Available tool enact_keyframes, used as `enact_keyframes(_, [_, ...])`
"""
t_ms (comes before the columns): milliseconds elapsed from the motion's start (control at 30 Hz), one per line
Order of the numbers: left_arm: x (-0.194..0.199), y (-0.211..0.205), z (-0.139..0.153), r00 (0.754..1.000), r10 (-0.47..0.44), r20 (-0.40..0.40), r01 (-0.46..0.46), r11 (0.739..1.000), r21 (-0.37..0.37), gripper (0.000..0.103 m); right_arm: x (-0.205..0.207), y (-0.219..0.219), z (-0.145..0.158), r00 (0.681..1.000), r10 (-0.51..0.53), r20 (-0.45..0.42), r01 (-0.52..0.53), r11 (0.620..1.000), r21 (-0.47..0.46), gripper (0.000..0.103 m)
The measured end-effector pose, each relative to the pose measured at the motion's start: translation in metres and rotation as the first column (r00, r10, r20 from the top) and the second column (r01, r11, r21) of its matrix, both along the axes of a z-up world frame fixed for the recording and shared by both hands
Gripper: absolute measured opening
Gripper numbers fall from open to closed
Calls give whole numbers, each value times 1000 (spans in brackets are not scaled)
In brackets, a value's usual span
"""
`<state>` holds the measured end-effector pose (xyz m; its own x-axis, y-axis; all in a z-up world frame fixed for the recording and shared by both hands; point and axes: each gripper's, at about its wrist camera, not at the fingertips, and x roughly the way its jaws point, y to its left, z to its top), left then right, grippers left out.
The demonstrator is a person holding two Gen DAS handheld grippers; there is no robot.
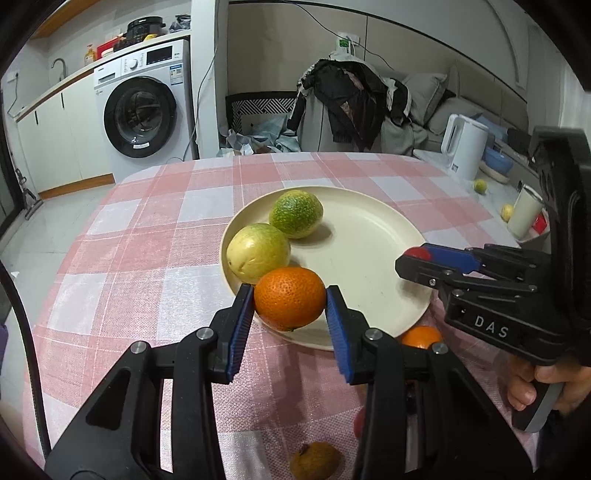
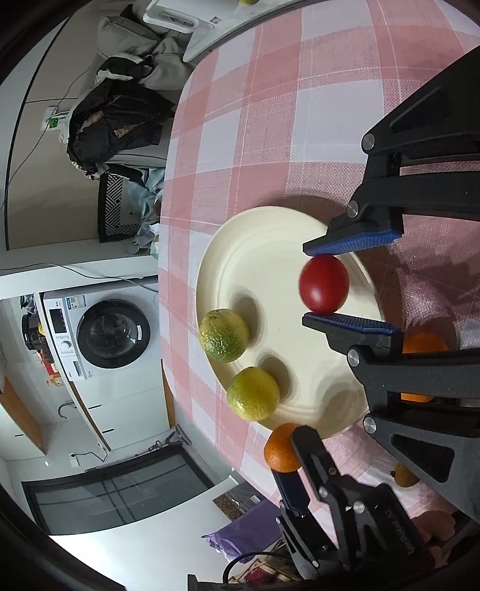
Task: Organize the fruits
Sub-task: 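Carry the mandarin onto the plate with the left tool while the right tool places the tomato, then open both tools and pull them back toward the remaining fruits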
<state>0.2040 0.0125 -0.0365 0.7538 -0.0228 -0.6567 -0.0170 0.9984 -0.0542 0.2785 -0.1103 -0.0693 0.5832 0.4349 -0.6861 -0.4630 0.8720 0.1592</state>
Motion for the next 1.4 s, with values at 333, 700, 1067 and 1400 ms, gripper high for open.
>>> enact_keyframes(333, [7,4,-7,1000,7,-27,-7,1000,-16,36,-1,-1,1,1000,-8,11,8,1000,11,41])
enact_keyframes(700, [-5,4,8,1000,9,23,-10,1000,23,37,-1,-2,3,999,-15,29,15,1000,15,48])
enact_keyframes(1067, [-38,14,24,996,33,83,-35,999,24,83,-5,-8,10,998,-38,56,36,998,52,80])
enact_keyframes(1400, [-69,29,31,993,47,104,-47,999,-3,102,-13,-6,15,995,-27,97,24,999,33,102])
